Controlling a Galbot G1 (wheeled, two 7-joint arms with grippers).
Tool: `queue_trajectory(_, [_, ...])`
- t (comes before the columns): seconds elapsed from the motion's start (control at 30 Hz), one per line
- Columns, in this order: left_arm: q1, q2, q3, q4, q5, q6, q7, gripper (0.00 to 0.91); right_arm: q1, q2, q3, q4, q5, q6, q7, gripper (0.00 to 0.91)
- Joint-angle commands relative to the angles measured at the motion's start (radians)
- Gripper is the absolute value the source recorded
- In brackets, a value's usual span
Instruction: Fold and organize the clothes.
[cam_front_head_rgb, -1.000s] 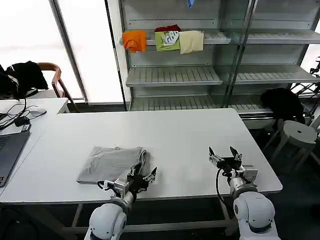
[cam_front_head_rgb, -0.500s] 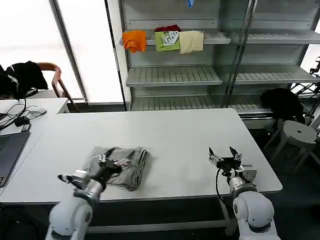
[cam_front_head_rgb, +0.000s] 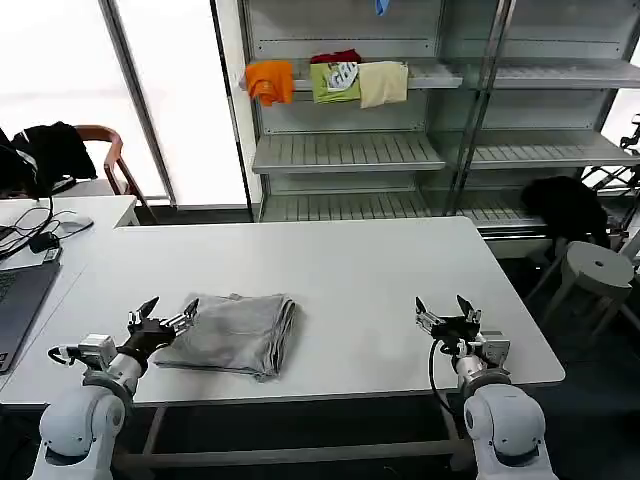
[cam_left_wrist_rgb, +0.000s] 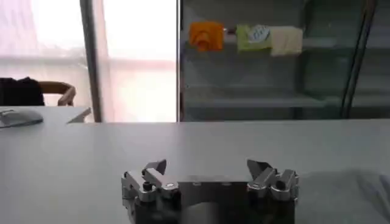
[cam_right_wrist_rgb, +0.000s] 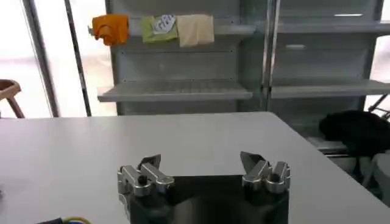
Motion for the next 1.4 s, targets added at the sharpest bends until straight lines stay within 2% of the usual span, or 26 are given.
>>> queue_trajectory(0.03, [-0.010, 0.006, -0.003, 0.146, 0.077, -0.022, -0.009, 0.907, -0.005, -0.004, 0.004, 0.003, 0.004, -0.001, -0.001, 0.907])
queue_trajectory(0.63, [0.007, -0.019, 0.030, 0.124, 0.099, 0.011, -0.016, 0.907, -0.009, -0.002, -0.001, 0.028, 0.003, -0.004, 0.000, 0.907])
queue_trajectory(0.67, [0.008, -0.020, 0.031, 0.124, 0.097, 0.012, -0.013, 0.846, -0.010, -0.003, 0.000, 0.029, 0.004, -0.004, 0.000, 0.907])
queue_trajectory(0.7, [0.009, -0.020, 0.032, 0.122, 0.094, 0.012, -0.010, 0.736, -0.011, -0.003, 0.001, 0.029, 0.003, -0.004, 0.000, 0.907])
queue_trajectory(0.73, [0.010, -0.021, 0.033, 0.121, 0.092, 0.012, -0.008, 0.353, -0.012, -0.003, 0.001, 0.030, 0.004, -0.004, 0.000, 0.907])
queue_trajectory(0.77, [0.010, -0.023, 0.033, 0.120, 0.087, 0.013, -0.005, 0.040, -0.012, -0.004, 0.002, 0.031, 0.004, -0.004, 0.000, 0.907])
queue_trajectory(0.8, [0.009, -0.024, 0.033, 0.119, 0.083, 0.013, -0.004, 0.020, -0.013, -0.004, 0.003, 0.031, 0.004, -0.003, 0.001, 0.907])
queue_trajectory(1.27, [0.012, -0.024, 0.031, 0.123, 0.037, 0.008, 0.042, 0.020, -0.014, -0.005, 0.003, 0.037, 0.003, -0.002, 0.003, 0.907])
queue_trajectory(1.4, [0.015, -0.024, 0.032, 0.130, 0.044, -0.045, 0.038, 0.010, -0.015, -0.004, 0.002, 0.036, 0.003, -0.002, 0.004, 0.907])
